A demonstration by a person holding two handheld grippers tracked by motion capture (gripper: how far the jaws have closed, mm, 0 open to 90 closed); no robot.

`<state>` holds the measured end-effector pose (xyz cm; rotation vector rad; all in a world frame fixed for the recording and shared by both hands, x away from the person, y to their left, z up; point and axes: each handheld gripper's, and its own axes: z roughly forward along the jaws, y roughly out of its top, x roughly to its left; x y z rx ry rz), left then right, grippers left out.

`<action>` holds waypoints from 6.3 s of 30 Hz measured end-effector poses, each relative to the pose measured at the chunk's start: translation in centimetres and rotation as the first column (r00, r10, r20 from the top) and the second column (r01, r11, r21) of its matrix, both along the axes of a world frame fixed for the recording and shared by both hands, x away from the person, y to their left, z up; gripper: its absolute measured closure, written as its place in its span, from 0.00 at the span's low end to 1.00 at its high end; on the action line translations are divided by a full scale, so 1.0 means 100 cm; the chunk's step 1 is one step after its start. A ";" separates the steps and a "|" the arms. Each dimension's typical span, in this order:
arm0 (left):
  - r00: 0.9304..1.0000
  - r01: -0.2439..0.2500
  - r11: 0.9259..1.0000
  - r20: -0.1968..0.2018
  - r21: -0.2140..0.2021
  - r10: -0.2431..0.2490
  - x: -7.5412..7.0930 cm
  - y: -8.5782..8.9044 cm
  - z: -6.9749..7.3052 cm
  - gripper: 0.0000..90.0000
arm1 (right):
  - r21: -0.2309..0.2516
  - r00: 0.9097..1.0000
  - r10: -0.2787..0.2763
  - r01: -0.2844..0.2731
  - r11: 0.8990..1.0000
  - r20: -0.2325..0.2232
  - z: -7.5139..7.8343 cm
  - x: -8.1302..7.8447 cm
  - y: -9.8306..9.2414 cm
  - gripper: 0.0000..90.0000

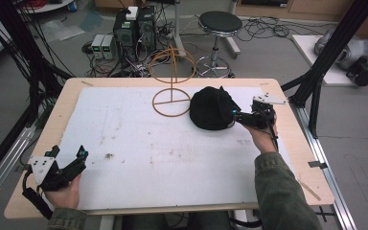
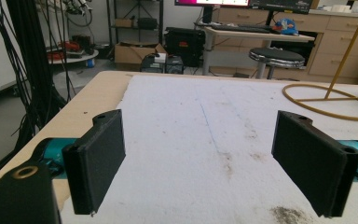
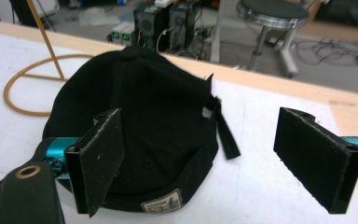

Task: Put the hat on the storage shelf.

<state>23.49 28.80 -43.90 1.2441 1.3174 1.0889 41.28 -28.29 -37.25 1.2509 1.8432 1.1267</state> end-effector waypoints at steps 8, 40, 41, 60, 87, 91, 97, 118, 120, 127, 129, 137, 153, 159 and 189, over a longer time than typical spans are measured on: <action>1.000 -0.007 1.000 -0.001 -0.003 0.007 0.001 0.002 0.000 0.19 | -0.020 0.996 0.032 -0.034 0.999 -0.085 -0.006 0.013 0.008 0.18; 1.000 0.000 1.000 -0.001 -0.001 0.000 0.003 0.005 -0.002 0.20 | -0.162 0.989 -0.015 -0.009 0.987 -0.147 -0.017 0.049 0.093 0.39; 1.000 -0.001 1.000 -0.001 -0.001 0.001 0.003 0.006 -0.002 0.20 | -0.162 0.989 -0.015 -0.009 0.987 -0.147 -0.017 0.049 0.093 0.39; 1.000 0.012 1.000 -0.007 0.003 -0.012 0.004 0.005 -0.003 0.20 | -0.075 0.963 -0.063 0.045 0.996 -0.262 -0.024 0.053 0.091 0.86; 0.997 0.078 0.997 -0.009 -0.004 -0.078 0.007 0.002 -0.002 0.22 | -0.023 0.976 -0.102 0.100 0.995 -0.190 -0.006 0.037 0.077 0.98; 0.997 0.077 0.997 -0.009 0.004 -0.077 0.007 0.001 -0.002 0.22 | -0.009 0.983 -0.136 0.136 0.991 -0.120 0.005 0.029 0.074 0.98; 0.997 0.082 0.997 -0.012 0.000 -0.082 0.008 0.000 -0.003 0.22 | 0.061 0.987 -0.158 0.157 0.986 0.009 0.024 0.016 0.068 0.98; 0.997 0.078 0.997 -0.016 -0.010 -0.078 0.010 0.003 -0.003 0.22 | 0.175 0.951 -0.150 0.105 0.979 0.271 0.088 0.006 0.077 0.97; 0.997 0.075 0.997 -0.015 -0.015 -0.075 0.010 0.004 -0.004 0.22 | 0.189 0.947 -0.150 0.098 0.977 0.283 0.092 0.006 0.079 0.97; 0.997 0.073 0.997 -0.012 -0.012 -0.073 0.010 0.004 -0.004 0.22 | 0.218 0.949 -0.132 0.069 0.973 0.287 0.104 0.012 0.088 0.97; 0.997 0.075 0.997 -0.019 -0.007 -0.075 0.010 0.003 -0.004 0.22 | 0.220 0.951 -0.124 0.061 0.974 0.284 0.108 0.016 0.093 0.97; 0.998 0.066 0.998 -0.013 -0.007 -0.066 0.007 0.006 -0.004 0.22 | 0.213 0.949 -0.097 0.033 0.976 0.301 0.121 0.027 0.118 0.97; 0.999 0.042 0.999 -0.010 -0.024 -0.042 0.001 0.014 -0.005 0.22 | 0.227 0.949 -0.071 0.000 0.974 0.308 0.140 0.049 0.160 0.97; 0.999 0.047 0.999 -0.011 -0.023 -0.047 0.001 0.014 -0.005 0.22 | 0.211 0.953 -0.042 -0.023 0.977 0.300 0.144 0.058 0.180 0.97; 0.996 0.085 0.996 -0.024 -0.005 -0.085 0.007 0.006 -0.007 0.22 | 0.146 0.986 0.076 -0.098 0.984 0.146 0.131 0.082 0.208 0.96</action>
